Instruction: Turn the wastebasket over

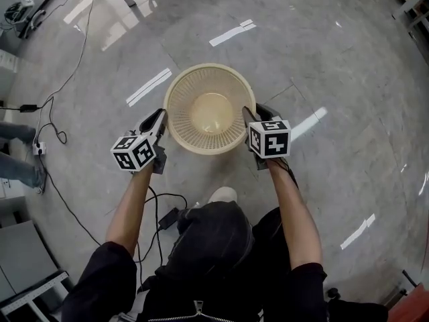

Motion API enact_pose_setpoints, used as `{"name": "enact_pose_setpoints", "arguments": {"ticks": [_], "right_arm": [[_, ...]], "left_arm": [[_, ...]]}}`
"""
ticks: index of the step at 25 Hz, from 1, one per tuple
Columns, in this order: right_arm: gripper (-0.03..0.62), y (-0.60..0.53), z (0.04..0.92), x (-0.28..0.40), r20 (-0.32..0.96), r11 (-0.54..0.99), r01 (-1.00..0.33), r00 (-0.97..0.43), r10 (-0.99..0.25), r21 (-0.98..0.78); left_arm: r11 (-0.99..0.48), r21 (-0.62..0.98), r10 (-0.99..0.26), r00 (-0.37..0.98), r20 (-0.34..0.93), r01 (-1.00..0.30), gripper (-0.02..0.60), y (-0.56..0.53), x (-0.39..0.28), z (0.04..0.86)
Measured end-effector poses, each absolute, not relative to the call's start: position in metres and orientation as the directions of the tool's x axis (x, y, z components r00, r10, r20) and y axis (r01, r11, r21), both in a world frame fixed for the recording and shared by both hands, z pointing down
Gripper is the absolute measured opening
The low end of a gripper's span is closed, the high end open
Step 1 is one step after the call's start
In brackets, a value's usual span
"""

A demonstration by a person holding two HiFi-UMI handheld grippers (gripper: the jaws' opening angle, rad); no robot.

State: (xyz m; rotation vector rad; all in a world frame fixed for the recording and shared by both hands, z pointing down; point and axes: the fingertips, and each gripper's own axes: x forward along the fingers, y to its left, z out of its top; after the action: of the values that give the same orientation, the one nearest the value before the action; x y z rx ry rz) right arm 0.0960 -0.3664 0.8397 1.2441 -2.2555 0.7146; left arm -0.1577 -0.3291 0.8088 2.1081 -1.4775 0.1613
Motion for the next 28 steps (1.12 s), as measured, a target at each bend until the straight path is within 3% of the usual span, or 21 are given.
{"name": "enact_pose_setpoints", "arguments": {"ticks": [6, 13, 20, 23, 28], "right_arm": [[0.124, -0.370, 0.837, 0.061, 0.633, 0.546, -0.828, -0.492, -0.598, -0.127], [0.133, -0.382, 0.839, 0.049, 0.624, 0.549, -0.830, -0.482, -0.616, -0.098], [0.135, -0.395, 0.845, 0.046, 0.658, 0.550, -0.827, -0.478, -0.582, -0.115], [0.138, -0.395, 0.833, 0.054, 0.629, 0.538, -0.837, -0.471, -0.619, -0.097], [0.134, -0.393, 0.781, 0.071, 0.540, 0.522, -0.852, -0.458, -0.707, -0.039]], "left_arm": [[-0.175, 0.312, -0.833, 0.309, 0.458, -0.934, 0.044, -0.318, -0.187, 0.820], [-0.208, 0.108, -0.840, 0.234, 0.489, -0.972, 0.041, -0.321, -0.190, 0.823], [-0.197, 0.113, -0.819, 0.227, 0.528, -0.974, 0.017, -0.332, -0.188, 0.827], [-0.175, 0.104, -0.851, 0.203, 0.485, -0.979, 0.017, -0.331, -0.193, 0.817], [-0.191, -0.050, -0.922, 0.162, 0.352, -0.980, 0.018, -0.329, -0.196, 0.769]]}}
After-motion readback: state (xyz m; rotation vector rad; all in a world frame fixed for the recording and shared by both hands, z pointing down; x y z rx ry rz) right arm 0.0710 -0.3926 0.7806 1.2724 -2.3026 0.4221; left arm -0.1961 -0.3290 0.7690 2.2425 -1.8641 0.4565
